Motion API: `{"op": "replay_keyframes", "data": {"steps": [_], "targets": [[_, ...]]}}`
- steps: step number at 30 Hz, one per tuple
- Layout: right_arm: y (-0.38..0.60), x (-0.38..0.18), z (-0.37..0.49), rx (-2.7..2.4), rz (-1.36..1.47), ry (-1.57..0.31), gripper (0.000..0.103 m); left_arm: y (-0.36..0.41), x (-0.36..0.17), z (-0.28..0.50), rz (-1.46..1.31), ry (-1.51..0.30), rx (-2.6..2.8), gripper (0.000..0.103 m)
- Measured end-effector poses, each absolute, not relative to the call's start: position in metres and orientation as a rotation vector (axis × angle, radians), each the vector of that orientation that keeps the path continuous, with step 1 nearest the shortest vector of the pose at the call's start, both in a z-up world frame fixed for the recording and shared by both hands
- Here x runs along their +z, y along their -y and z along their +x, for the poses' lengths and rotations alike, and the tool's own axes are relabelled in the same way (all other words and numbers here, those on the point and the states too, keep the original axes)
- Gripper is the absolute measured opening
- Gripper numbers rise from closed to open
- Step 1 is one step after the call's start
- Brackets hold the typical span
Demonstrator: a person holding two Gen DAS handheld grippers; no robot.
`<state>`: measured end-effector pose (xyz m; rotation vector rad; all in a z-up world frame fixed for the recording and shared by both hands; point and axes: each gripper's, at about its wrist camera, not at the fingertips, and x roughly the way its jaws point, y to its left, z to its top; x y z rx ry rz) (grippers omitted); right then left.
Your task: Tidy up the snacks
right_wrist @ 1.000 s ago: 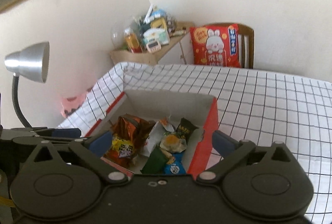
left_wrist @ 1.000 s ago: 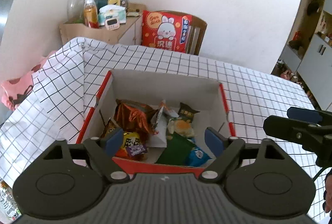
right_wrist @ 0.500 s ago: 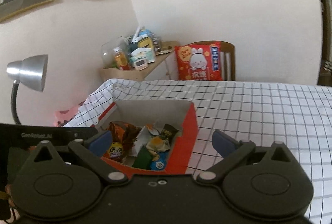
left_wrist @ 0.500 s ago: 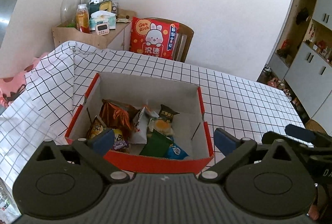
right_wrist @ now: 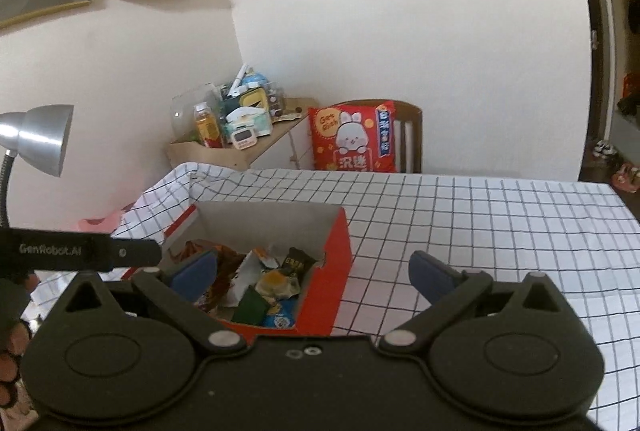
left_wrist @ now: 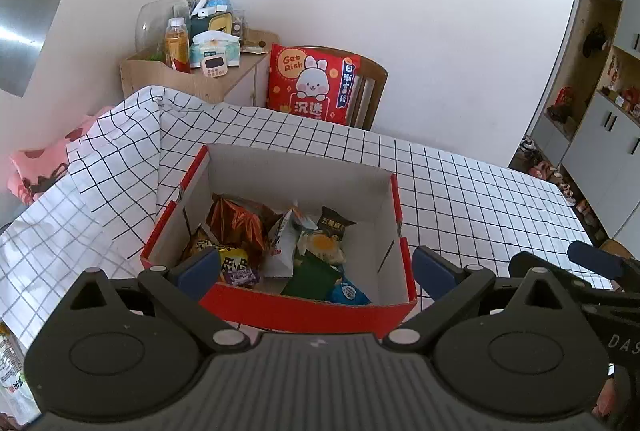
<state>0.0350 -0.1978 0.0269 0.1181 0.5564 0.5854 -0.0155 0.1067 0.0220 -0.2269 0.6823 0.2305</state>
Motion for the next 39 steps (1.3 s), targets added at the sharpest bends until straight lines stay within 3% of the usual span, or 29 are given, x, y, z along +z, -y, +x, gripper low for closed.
{"op": "replay_keyframes", "data": {"steps": [39], "targets": [[0.198, 0.030, 0.026, 0.519, 0.126, -0.543, 0.103, -0.098, 0.025, -0.028, -0.199, -0.652, 0.241, 0.102]]}}
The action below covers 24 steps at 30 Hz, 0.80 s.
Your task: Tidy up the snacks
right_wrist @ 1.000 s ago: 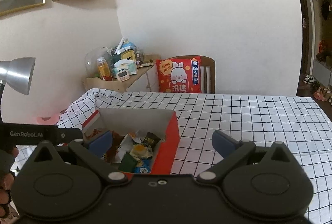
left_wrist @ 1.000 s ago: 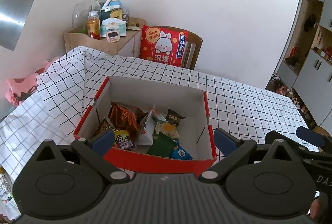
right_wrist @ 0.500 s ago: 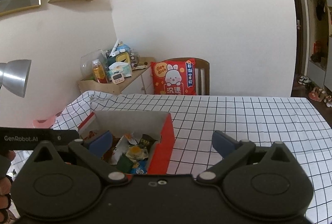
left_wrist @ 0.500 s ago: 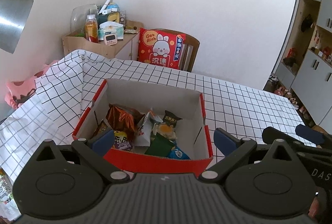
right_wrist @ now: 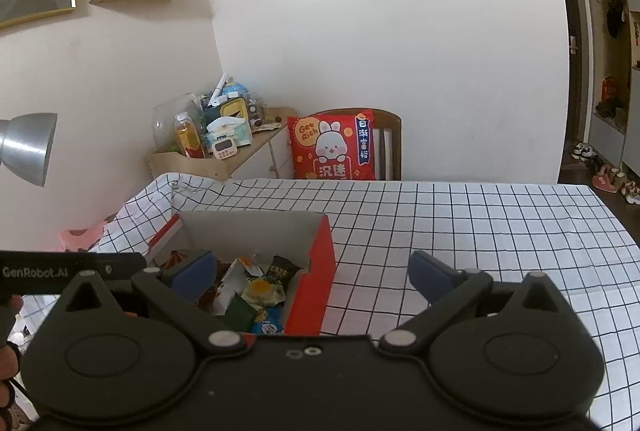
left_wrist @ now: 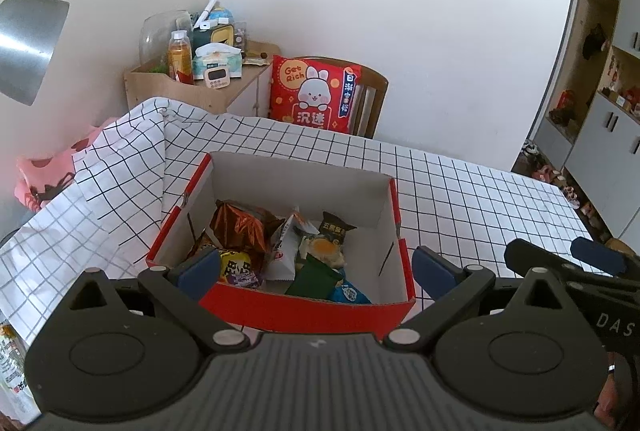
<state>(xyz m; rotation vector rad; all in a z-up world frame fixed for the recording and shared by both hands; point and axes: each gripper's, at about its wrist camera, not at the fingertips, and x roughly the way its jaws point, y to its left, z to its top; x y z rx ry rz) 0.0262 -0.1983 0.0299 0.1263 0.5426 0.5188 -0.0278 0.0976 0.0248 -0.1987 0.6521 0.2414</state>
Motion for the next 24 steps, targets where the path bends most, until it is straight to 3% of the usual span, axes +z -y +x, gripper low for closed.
{"op": "replay_keyframes", "data": {"steps": [24], "targets": [[0.2017, 0.0265, 0.0299, 0.541, 0.136, -0.569, 0.103, -0.0927, 0.0214, -0.0244, -0.172, -0.689, 0.241, 0.102]]}}
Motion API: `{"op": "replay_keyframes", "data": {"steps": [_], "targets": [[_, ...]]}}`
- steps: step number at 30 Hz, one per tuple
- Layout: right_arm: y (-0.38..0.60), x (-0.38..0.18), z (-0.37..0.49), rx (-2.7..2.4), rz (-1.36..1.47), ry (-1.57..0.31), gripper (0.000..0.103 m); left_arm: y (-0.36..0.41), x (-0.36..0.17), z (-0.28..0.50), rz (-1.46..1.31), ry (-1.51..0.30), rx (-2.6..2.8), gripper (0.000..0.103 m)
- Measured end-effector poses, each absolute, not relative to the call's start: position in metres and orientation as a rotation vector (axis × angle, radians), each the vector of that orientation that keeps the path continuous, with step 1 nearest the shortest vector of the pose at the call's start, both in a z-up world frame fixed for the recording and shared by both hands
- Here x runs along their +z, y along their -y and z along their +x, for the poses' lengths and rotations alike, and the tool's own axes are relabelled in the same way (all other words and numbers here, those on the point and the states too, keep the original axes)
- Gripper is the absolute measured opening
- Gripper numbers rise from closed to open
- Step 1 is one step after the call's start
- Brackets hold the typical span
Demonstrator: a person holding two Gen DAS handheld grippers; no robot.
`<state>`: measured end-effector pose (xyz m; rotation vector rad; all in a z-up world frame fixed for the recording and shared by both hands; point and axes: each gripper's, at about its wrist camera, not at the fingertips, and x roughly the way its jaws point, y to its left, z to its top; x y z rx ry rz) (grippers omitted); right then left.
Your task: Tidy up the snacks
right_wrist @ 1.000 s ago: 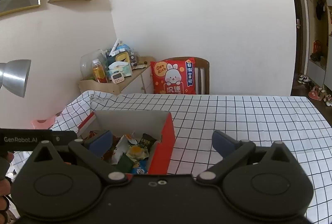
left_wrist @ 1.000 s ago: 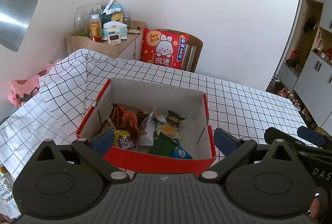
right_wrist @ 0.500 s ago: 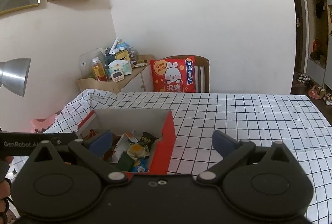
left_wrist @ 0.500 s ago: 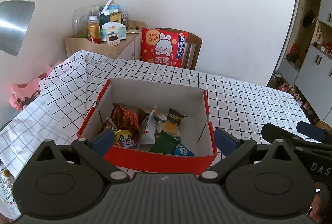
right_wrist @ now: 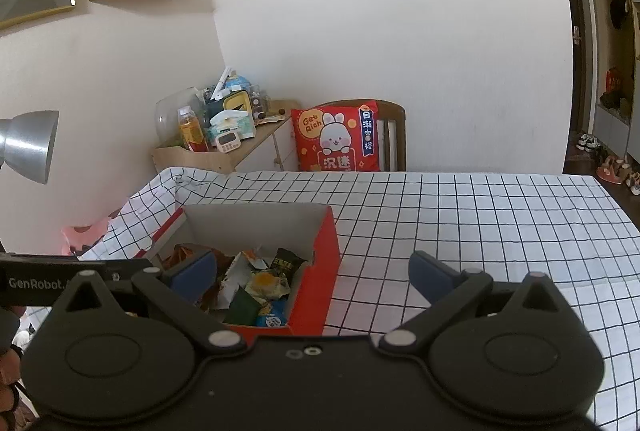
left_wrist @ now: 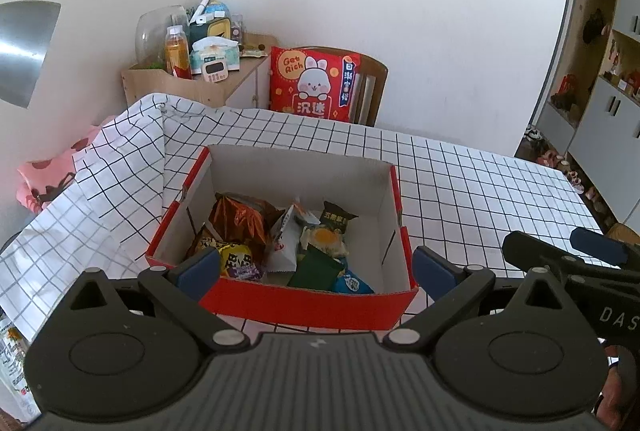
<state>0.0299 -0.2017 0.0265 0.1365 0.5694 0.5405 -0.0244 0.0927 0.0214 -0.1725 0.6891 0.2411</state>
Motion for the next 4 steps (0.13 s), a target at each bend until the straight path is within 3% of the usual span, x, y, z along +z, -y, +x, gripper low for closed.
{"op": "replay_keyframes", "data": {"steps": [4], "targets": [[0.2014, 0.0263, 0.0297, 0.540, 0.136, -0.569, 0.103, -0.0902, 0.0198, -0.0213, -0.171, -0.699, 0.247, 0.102]]}}
